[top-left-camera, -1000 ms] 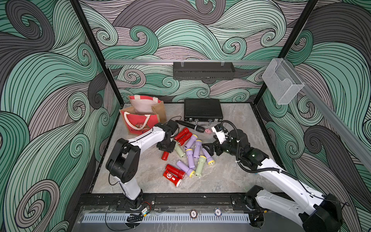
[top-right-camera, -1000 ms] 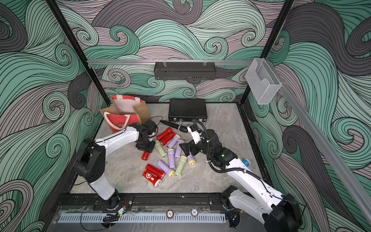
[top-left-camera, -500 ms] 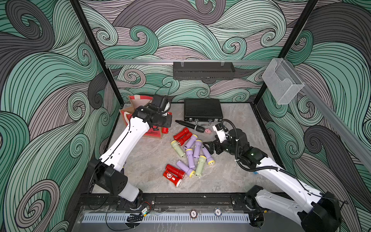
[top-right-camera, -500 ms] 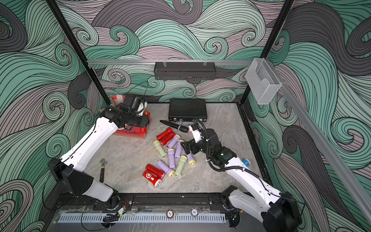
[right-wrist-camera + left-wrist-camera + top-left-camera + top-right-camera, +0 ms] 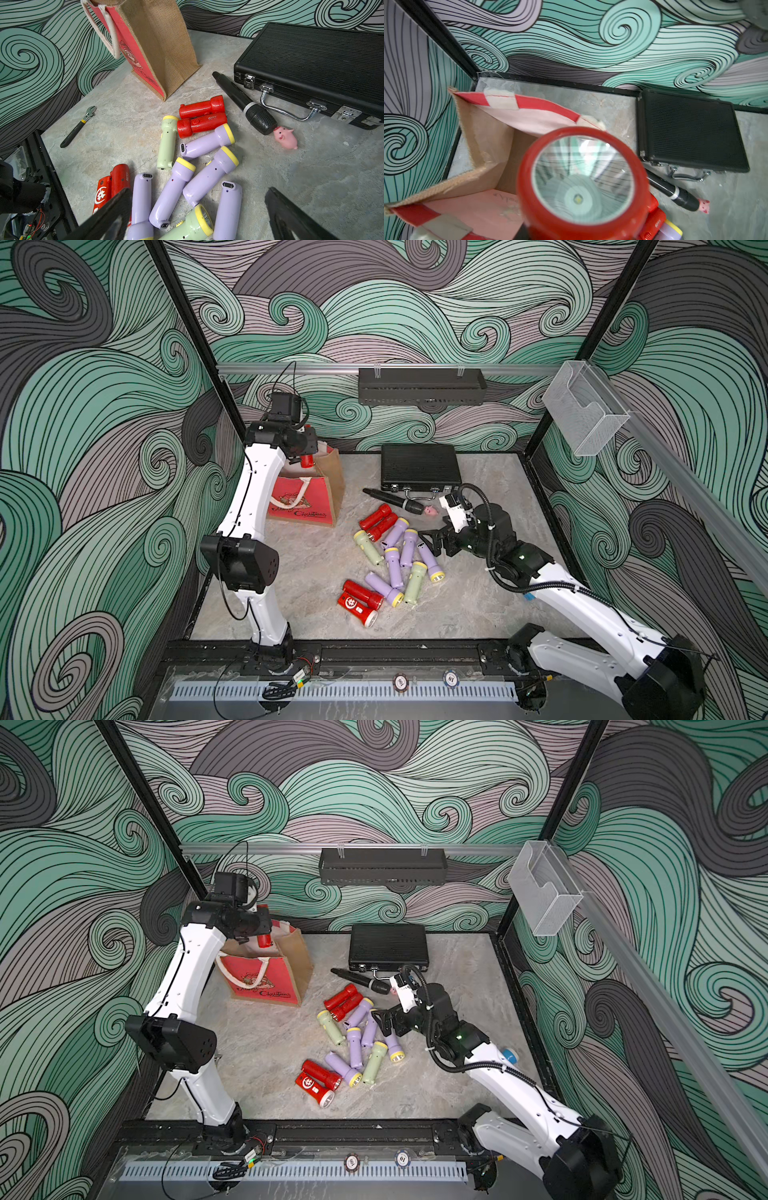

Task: Put the flashlights into the tote bags
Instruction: Place the flashlight in the canvas bag.

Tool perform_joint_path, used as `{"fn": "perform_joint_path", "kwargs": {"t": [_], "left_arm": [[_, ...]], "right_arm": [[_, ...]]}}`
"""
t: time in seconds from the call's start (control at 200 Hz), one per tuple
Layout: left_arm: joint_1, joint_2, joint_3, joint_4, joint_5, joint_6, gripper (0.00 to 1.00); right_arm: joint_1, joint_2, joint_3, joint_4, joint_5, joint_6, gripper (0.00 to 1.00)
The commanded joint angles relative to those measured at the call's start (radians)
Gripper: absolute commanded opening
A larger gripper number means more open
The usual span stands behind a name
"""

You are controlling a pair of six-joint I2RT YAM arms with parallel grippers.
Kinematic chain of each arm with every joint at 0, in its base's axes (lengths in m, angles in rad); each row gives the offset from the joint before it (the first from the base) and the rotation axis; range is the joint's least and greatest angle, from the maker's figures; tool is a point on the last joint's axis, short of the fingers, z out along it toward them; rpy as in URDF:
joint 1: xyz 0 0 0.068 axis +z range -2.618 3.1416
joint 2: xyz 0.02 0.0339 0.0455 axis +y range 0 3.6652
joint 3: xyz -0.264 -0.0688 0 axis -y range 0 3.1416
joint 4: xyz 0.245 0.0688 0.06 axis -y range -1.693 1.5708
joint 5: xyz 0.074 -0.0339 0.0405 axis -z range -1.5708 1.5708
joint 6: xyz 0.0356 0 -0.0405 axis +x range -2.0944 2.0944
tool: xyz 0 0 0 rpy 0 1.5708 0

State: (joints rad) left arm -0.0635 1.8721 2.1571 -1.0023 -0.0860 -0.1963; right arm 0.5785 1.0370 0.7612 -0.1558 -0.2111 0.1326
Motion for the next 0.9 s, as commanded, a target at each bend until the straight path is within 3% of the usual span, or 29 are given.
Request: {"fn": "perform_joint_path", "kwargs": {"t": [0.0,0.395,0.896], "left_arm": [[0.046,0.053,0.045,-0.024,-0.017,0.016,0.0],[0.065,0.136,-0.073,0.001,-0.032,0.053,0.0],[0.093,0.36,0.021,-0.055,-0.059,0.104,0.0]], "right_arm": [[0.0,-0.005,0.016,0.027,-0.019,-0.011,0.99],[-0.003,-0.052,0.009,0.025,0.005,-0.023,0.99],[-0.002,-0.099,-0.007,0.035,0.029,-0.038,0.99]]}}
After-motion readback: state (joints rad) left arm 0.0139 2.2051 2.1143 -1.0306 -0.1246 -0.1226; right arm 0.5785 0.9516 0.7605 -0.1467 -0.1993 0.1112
